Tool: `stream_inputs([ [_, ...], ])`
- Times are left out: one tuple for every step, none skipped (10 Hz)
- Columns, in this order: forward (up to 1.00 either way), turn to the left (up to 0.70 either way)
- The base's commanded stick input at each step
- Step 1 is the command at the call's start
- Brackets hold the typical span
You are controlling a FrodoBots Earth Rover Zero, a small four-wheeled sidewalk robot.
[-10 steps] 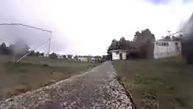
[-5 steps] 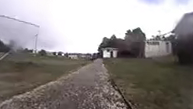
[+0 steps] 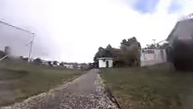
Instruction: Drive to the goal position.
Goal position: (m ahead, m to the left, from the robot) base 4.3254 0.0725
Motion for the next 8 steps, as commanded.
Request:
stream_inputs([
  [1.0, 0.0],
  [1.0, 0.0],
  [1.0, 0.0],
  [1.0, 0.01],
  [1.0, 0.05],
  [1.0, 0.09],
  [1.0, 0.12],
  [1.0, 0.16],
])
